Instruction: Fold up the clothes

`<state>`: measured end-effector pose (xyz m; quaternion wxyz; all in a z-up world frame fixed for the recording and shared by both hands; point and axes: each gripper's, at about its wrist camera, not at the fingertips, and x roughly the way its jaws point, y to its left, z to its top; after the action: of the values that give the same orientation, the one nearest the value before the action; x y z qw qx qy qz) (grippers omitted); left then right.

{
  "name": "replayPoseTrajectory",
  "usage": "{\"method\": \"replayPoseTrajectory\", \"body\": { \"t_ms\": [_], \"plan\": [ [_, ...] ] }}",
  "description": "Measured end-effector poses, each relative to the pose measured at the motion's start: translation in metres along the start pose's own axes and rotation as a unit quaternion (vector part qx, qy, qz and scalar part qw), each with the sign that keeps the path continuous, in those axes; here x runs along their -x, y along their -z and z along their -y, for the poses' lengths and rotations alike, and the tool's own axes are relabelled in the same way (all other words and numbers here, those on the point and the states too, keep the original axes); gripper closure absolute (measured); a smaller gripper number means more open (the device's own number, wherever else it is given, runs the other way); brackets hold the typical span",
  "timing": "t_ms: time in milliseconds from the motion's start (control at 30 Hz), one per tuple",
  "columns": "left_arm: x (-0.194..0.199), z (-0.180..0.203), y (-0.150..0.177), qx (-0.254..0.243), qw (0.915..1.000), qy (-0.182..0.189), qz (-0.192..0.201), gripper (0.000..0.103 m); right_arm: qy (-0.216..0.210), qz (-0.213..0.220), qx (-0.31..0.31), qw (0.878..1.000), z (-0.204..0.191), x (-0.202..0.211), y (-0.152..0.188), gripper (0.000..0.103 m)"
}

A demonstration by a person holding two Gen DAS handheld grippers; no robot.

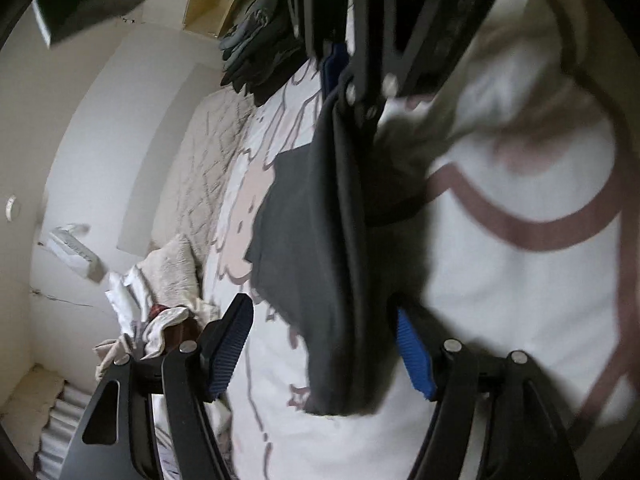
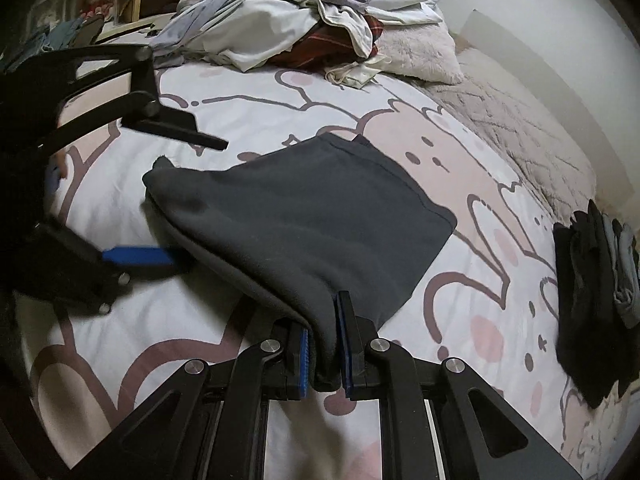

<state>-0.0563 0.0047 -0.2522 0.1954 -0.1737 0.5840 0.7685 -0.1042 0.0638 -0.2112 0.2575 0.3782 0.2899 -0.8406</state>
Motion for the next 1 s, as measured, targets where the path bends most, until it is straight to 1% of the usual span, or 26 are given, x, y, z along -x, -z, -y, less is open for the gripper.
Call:
{"method": "replayPoseTrajectory", "body": {
  "t_ms": [33, 67, 133, 167, 200, 233, 267, 333, 400, 467, 567, 600, 633, 700, 833, 867, 900, 1000],
  "plan": [
    [-0.002, -0.001, 0.003, -0.008, 0.9999, -0.007, -0.005, 0.053, 0.002, 0.001, 0.001, 1.0, 0.0, 0.0, -0.001, 0.089],
    [-0.004, 0.0, 0.007, -0.017, 0.9997, -0.009, -0.012, 0.06, 0.005, 0.0, 0.003, 1.0, 0.0, 0.0, -0.002, 0.089],
    [-0.008, 0.003, 0.015, -0.029, 0.9992, -0.001, -0.027, 0.081, 0.011, 0.002, 0.011, 1.0, -0.001, 0.001, -0.004, 0.089],
    [-0.01, 0.004, 0.019, -0.034, 0.9987, 0.008, -0.035, 0.087, 0.014, 0.003, 0.015, 1.0, -0.002, 0.001, -0.005, 0.089],
    [-0.011, 0.005, 0.021, -0.038, 0.9984, 0.013, -0.039, 0.091, 0.019, 0.005, 0.023, 1.0, -0.003, 0.002, -0.005, 0.09],
    [-0.01, 0.003, 0.022, -0.034, 0.9985, 0.016, -0.038, 0.091, 0.028, 0.007, 0.037, 0.999, -0.006, 0.003, -0.005, 0.092],
    [-0.008, -0.004, 0.019, -0.016, 0.9988, 0.025, -0.039, 0.091, 0.039, 0.009, 0.052, 0.998, -0.009, 0.004, -0.005, 0.093],
    [-0.002, -0.022, 0.012, 0.032, 0.9976, 0.045, -0.042, 0.091, 0.082, 0.019, 0.102, 0.991, -0.016, 0.011, -0.005, 0.094],
    [0.008, -0.047, 0.003, 0.074, 0.9952, 0.051, -0.037, 0.091, 0.128, 0.033, 0.156, 0.979, -0.022, 0.022, -0.004, 0.094],
    [0.021, -0.073, -0.008, 0.113, 0.992, 0.05, -0.028, 0.092, 0.17, 0.045, 0.205, 0.963, -0.027, 0.033, -0.003, 0.094],
    [0.046, -0.12, -0.031, 0.172, 0.9835, 0.054, 0.004, 0.092, 0.182, 0.053, 0.201, 0.961, -0.002, 0.065, -0.009, 0.094],
    [0.055, -0.135, -0.04, 0.19, 0.9801, 0.055, 0.018, 0.092, 0.182, 0.059, 0.193, 0.962, 0.008, 0.08, -0.011, 0.094],
    [0.063, -0.151, -0.051, 0.211, 0.9752, 0.059, 0.032, 0.092, 0.182, 0.065, 0.185, 0.964, 0.018, 0.095, -0.014, 0.095],
    [0.079, -0.182, -0.071, 0.253, 0.9629, 0.072, 0.06, 0.092, 0.179, 0.074, 0.159, 0.968, 0.041, 0.129, -0.019, 0.094],
    [0.106, -0.225, -0.117, 0.327, 0.9318, 0.112, 0.112, 0.092, 0.169, 0.088, 0.102, 0.976, 0.094, 0.196, -0.023, 0.094],
    [0.111, -0.234, -0.13, 0.343, 0.9229, 0.123, 0.124, 0.092, 0.171, 0.085, 0.093, 0.977, 0.11, 0.205, -0.022, 0.094],
    [0.113, -0.243, -0.142, 0.357, 0.9146, 0.135, 0.134, 0.092, 0.173, 0.082, 0.084, 0.978, 0.126, 0.214, -0.022, 0.094],
    [0.099, -0.271, -0.19, 0.386, 0.8949, 0.164, 0.151, 0.092, 0.179, 0.072, 0.056, 0.98, 0.174, 0.242, -0.02, 0.094]
  ]
}}
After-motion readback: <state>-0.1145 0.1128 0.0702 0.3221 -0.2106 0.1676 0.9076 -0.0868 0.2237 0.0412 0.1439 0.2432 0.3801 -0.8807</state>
